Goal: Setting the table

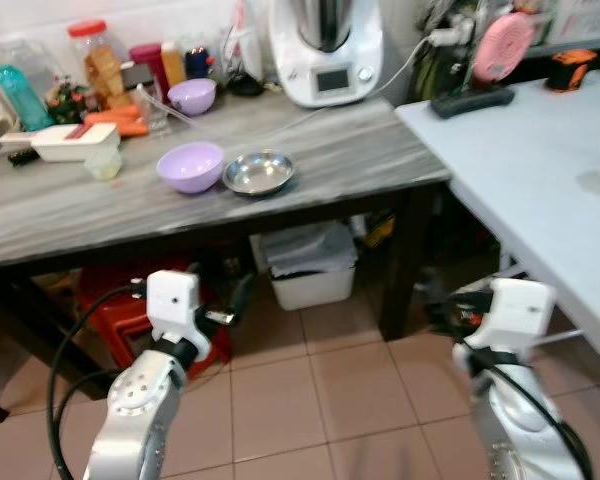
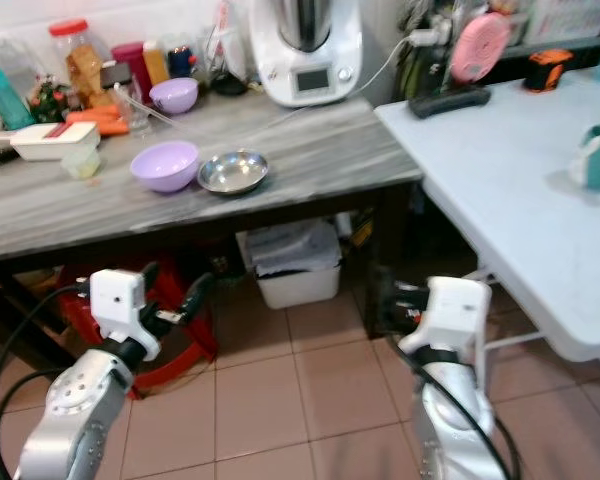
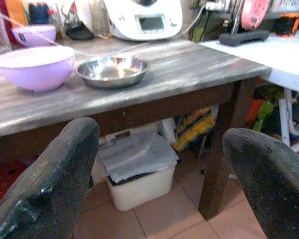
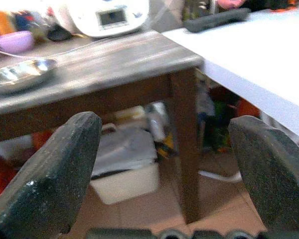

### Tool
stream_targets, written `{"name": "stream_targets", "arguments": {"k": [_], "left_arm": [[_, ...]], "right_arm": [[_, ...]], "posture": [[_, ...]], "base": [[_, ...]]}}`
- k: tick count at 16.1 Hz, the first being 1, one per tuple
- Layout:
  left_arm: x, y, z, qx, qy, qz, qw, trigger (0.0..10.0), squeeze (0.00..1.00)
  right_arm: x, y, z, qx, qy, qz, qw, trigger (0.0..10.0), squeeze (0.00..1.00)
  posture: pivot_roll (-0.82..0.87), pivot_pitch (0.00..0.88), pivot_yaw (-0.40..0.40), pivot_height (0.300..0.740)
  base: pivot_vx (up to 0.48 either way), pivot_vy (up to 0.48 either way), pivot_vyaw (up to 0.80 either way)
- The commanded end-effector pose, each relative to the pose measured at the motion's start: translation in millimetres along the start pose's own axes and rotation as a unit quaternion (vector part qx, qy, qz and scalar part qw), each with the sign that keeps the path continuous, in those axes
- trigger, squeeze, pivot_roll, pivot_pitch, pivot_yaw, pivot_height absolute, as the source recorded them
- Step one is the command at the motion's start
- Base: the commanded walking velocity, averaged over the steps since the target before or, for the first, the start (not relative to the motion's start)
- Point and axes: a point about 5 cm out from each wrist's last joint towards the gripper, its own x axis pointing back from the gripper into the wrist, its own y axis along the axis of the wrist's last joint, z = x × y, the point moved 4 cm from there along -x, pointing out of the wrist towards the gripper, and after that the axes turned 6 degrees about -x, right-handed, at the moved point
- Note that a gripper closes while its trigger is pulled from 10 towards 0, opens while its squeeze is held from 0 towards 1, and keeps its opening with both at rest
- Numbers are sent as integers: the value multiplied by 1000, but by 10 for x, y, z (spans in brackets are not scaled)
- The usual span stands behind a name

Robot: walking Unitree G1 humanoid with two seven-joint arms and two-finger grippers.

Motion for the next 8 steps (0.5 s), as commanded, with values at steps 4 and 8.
{"name": "stream_targets", "arguments": {"k": [4,8], "left_arm": [[-7,-10,-21,-2,0,2,1000,10000,0],[-19,-14,-36,-4,-5,5,1000,10000,0]], "right_arm": [[5,49,27,3,15,-6,1000,10000,0],[0,42,33,0,14,-6,1000,10000,0]], "posture": [[-82,0,124,740],[-81,0,122,740]], "base": [[0,-313,134],[0,-311,433]]}}
